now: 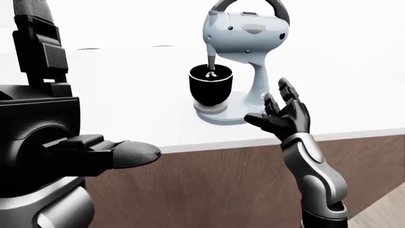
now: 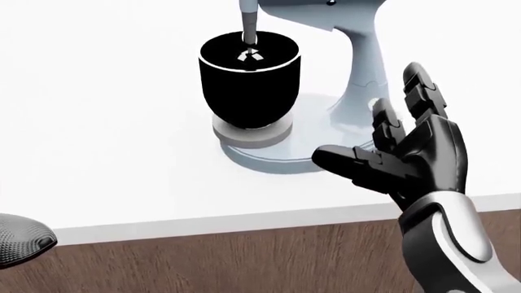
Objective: Open the stand mixer head.
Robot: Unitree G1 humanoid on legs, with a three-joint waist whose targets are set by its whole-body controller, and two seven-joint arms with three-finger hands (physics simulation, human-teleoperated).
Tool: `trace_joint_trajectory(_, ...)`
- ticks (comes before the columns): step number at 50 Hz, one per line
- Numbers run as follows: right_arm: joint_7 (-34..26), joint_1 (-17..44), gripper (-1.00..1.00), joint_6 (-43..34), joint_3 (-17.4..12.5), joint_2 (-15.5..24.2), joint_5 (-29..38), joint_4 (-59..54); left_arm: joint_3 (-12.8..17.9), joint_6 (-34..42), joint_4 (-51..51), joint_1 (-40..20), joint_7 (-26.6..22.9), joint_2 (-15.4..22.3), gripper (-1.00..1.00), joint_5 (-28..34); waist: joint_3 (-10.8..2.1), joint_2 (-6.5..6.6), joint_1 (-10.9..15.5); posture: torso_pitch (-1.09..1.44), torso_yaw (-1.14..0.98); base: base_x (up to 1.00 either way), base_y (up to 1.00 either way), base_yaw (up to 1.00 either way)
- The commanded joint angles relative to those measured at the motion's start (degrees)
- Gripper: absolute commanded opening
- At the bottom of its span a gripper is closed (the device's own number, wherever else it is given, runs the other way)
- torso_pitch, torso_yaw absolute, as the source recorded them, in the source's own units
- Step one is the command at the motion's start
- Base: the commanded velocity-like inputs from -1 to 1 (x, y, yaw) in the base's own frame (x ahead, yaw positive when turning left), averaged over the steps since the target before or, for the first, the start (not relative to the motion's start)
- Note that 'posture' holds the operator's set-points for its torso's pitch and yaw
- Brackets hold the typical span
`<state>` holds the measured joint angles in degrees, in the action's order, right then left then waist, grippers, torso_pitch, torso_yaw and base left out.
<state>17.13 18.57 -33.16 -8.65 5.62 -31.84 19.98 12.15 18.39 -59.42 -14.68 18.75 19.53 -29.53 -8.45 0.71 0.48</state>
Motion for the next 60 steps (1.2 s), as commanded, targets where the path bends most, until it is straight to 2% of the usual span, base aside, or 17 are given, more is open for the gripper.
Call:
trace_joint_trajectory(1, -0.54, 1.89, 1.0, 1.89, -0.3, 0.4, -0.09, 1.46, 0.39, -0.75, -0.58, -1.01, -0.19, 0.39, 0.98, 0.3, -0.56, 0.06, -0.01, -0.19, 0.0, 0.0, 0.0, 0.0)
trace_joint_trajectory(60, -3.55, 5.89, 1.0, 7.92, 0.18, 0.83, 2.86, -9.91, -0.25, -0.36, -0.58, -0.78, -1.67, -1.51, 0.98, 1.98, -0.73, 0.04, -0.02, -0.19, 0.0, 0.0, 0.0, 0.0)
